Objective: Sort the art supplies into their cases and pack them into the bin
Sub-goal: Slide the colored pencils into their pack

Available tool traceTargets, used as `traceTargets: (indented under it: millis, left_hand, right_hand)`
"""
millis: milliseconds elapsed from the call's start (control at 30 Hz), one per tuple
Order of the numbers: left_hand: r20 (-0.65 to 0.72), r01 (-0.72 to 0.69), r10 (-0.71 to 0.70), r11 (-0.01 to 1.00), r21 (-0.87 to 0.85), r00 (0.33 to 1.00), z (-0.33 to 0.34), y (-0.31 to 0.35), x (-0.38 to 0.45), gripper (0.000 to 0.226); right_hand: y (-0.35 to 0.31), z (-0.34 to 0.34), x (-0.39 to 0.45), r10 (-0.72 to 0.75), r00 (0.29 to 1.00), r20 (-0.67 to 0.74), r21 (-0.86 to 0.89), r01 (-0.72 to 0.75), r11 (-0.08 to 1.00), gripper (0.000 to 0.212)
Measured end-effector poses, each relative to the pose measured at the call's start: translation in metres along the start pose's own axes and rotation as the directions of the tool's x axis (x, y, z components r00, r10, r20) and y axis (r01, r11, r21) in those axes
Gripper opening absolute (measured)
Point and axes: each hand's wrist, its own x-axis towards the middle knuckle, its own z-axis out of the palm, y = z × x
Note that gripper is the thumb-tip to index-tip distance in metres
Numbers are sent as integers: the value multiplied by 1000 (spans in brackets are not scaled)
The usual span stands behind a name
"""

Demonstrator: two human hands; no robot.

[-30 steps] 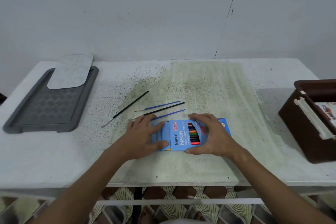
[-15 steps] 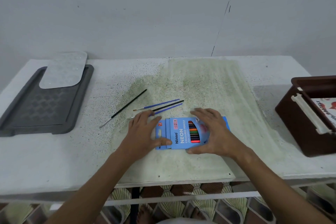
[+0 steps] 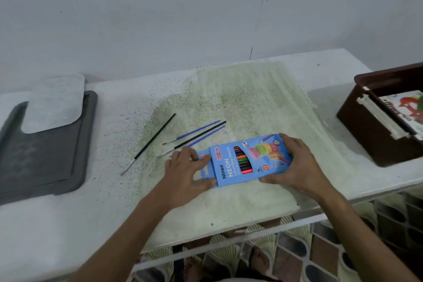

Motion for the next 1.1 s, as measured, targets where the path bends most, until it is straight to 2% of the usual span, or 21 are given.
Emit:
traceTargets:
  millis: [67, 167, 233, 267, 333, 500, 633, 767, 867, 967, 1033, 1100]
  left_hand:
    - [-2, 4, -4, 998, -56, 1000, 0, 0, -1, 94]
    - [42, -25, 33, 986, -163, 999, -5, 0, -8, 94]
    - [57, -29, 49, 953, -303, 997, -10, 4, -12, 92]
    - [31, -40, 56, 924, -381, 998, -14, 7, -12, 90]
    - [-80, -93, 63, 888, -450, 995, -23, 15, -8, 86]
    - [-265, -241, 153, 908, -343, 952, -71, 67, 29, 84]
    - [-296, -317, 230, 902, -291, 927, -98, 147, 70, 86]
    - [-342, -388, 291, 885, -259, 893, -76, 240, 117, 80]
    - [-284, -347, 259, 880, -325, 923, -41, 305, 146, 80]
    - [-169, -261, 215, 905, -335, 962, -15, 348, 167, 102]
    - [-102, -220, 202, 948, -229, 974, -2, 365, 178, 109]
    - [-41, -185, 183, 982, -44, 982, 8, 375, 186, 108]
  right_hand:
    - [0, 1, -2, 19, 1000, 19, -43, -18, 999, 86]
    - [0, -2, 0, 117, 987, 109, -31, -115, 993, 107]
    - [-6, -4, 1, 122, 983, 136, 0, -123, 992, 92]
    - [-13, -6, 1, 124, 983, 134, 16, -127, 992, 85]
    - [-24, -16, 4, 111, 990, 86, 48, -116, 992, 85]
    - [-34, -87, 25, 48, 998, -48, 34, -47, 998, 122]
    - [-31, -188, 46, -31, 993, -113, -27, 28, 999, 123]
    - [16, -288, 56, 0, 997, -81, -62, -5, 998, 132]
    - [65, -342, 58, 31, 999, -14, -50, -32, 998, 124]
    - [105, -373, 59, 59, 997, 55, -51, -56, 997, 123]
    - [128, -383, 61, 86, 990, 109, -83, -77, 994, 116]
    - [144, -388, 64, 123, 978, 168, -145, -99, 984, 118]
